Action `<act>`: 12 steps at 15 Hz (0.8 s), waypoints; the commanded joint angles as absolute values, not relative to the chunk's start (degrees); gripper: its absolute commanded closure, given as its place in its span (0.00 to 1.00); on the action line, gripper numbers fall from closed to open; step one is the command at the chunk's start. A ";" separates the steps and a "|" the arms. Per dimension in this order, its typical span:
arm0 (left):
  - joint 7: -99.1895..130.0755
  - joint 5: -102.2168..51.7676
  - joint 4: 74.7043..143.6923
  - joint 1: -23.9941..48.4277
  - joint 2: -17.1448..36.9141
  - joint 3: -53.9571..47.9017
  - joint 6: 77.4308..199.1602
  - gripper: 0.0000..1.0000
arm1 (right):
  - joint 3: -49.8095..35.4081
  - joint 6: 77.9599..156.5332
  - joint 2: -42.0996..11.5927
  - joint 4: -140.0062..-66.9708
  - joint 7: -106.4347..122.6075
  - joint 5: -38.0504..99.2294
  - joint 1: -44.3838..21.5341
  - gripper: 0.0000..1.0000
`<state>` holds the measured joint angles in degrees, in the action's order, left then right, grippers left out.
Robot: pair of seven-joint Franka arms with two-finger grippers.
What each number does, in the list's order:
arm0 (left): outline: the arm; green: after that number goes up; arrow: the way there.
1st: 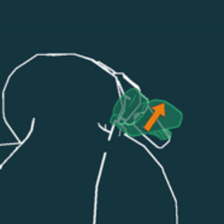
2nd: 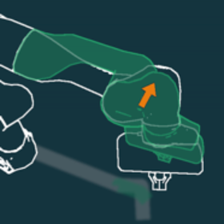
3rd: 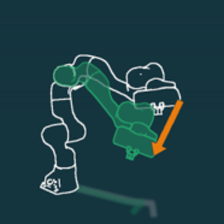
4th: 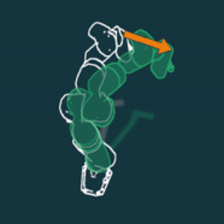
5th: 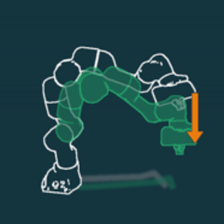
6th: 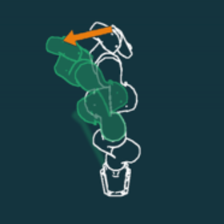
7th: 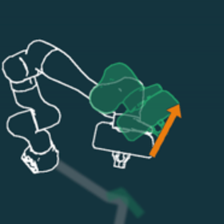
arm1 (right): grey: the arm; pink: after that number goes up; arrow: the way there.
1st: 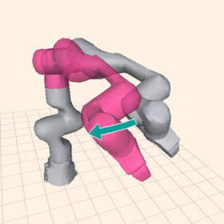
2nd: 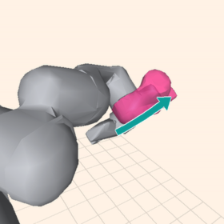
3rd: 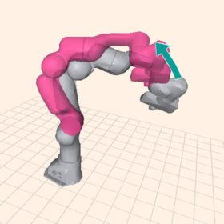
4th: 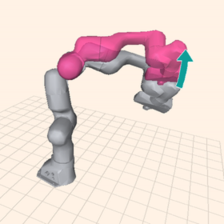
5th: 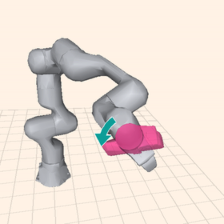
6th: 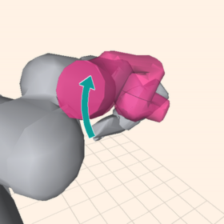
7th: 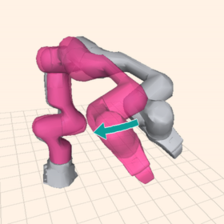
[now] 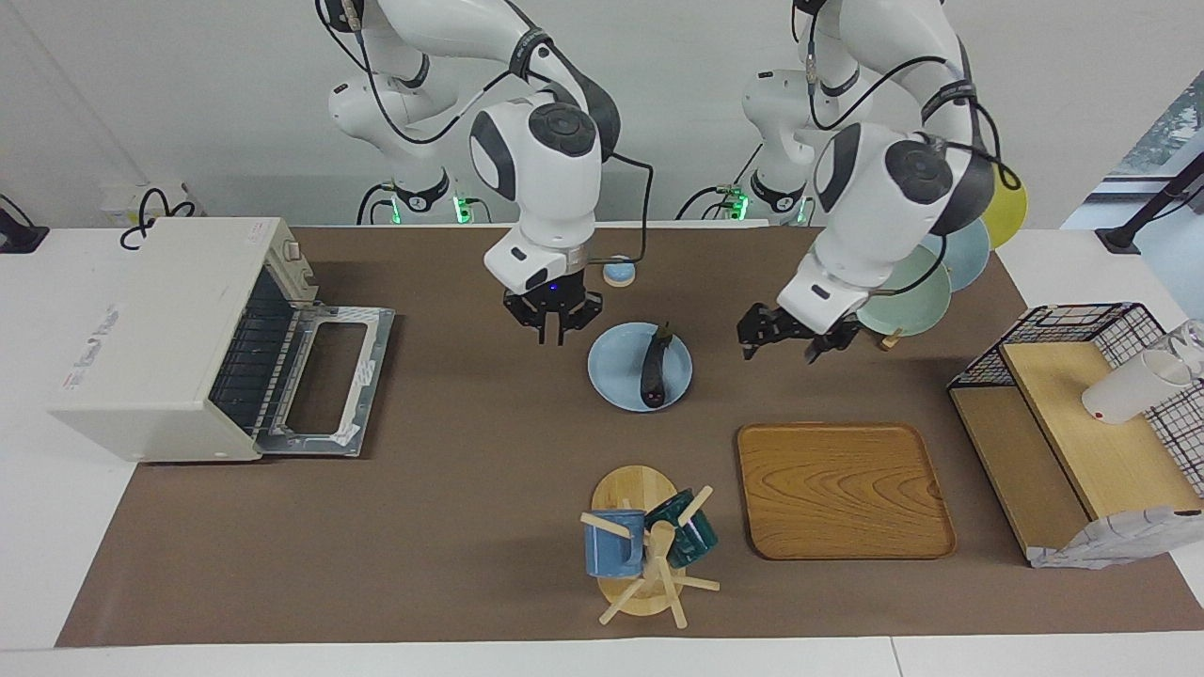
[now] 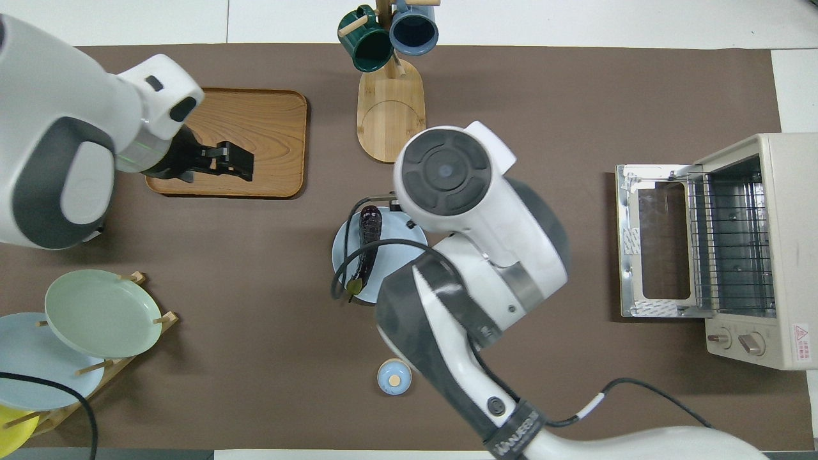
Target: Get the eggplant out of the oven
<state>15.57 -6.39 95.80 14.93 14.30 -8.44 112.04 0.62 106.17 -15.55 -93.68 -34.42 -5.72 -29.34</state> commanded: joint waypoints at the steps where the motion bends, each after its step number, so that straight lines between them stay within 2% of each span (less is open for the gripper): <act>1: 18.37 -7.21 103.69 21.34 13.80 -7.47 121.00 0.00 | -0.09 109.67 -12.13 -103.07 -27.28 -5.80 -23.32 0.97; 3: 18.46 -7.21 106.95 23.37 14.06 -7.47 124.96 0.00 | -0.09 114.58 -10.47 -109.12 -21.12 -5.80 -18.57 0.97; 6: 20.47 -7.21 112.04 26.97 14.15 -7.38 130.50 0.01 | 0.09 125.74 -6.69 -122.05 -19.60 -5.80 -15.83 0.97; 12: 24.70 -6.68 114.26 30.94 16.79 -7.21 135.00 0.03 | 0.18 127.09 -6.41 -125.94 -16.09 -6.68 -9.41 0.97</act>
<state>23.99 -6.40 113.42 29.86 16.63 -8.39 133.40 0.79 125.56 -8.04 -123.11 -18.55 -5.94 -11.92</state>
